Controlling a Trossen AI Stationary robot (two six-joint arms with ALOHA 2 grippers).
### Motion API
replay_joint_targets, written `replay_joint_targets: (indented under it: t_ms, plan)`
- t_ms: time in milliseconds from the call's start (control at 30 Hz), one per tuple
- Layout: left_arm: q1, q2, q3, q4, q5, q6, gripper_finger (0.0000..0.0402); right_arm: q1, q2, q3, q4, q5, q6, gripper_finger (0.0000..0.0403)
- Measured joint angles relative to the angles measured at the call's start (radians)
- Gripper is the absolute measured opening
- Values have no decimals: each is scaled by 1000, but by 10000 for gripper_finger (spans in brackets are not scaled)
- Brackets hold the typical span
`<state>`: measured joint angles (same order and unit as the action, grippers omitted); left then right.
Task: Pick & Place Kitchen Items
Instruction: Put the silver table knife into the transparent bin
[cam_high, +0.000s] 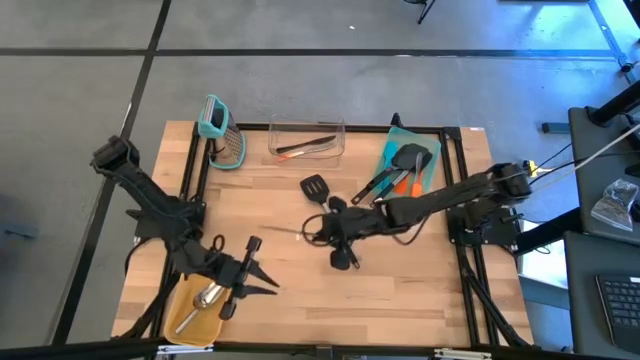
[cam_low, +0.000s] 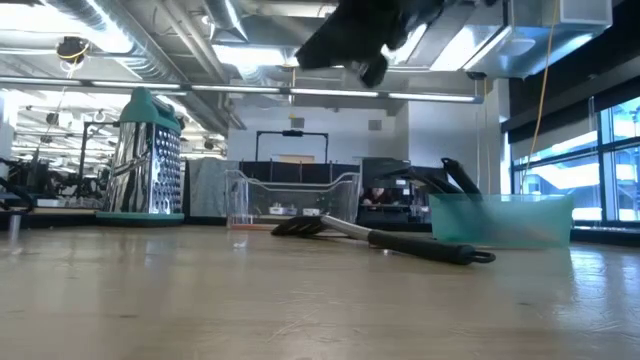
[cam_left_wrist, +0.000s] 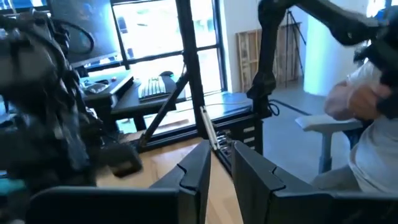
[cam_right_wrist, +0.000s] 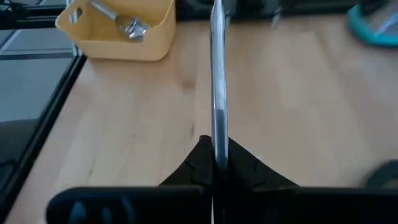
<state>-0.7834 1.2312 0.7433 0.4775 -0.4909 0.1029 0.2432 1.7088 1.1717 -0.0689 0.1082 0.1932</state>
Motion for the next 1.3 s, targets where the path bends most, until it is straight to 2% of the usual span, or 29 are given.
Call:
replay_joint_targets:
  t_ms: [100,300,400,533,633,833,1133,1200,1300]
  plan:
    - [-34,0,0,-4,-44,22,60,-13,-67,-1,6,27,-28,15]
    - [-57,36,0,-58,-202,-14,60,-30,-170,0,46,48,-90,15]
    - [-52,76,0,-61,-321,-58,60,-26,-187,1,102,42,-124,15]
    - [-44,138,0,-42,-477,-90,60,-18,-192,1,149,-21,-149,15]
    - [-32,189,0,-14,-477,-102,60,-13,-192,1,152,-37,-149,15]
    - [6,302,0,178,-487,-58,61,-11,-198,-65,203,-29,-122,15]
    - [74,359,0,294,-489,-23,61,-10,-314,-295,449,-31,-66,15]
    - [95,364,-2,352,-456,10,61,-11,-350,-361,556,-36,-52,15]
    - [145,375,-32,531,-315,64,61,-15,-395,-466,704,-62,-34,15]
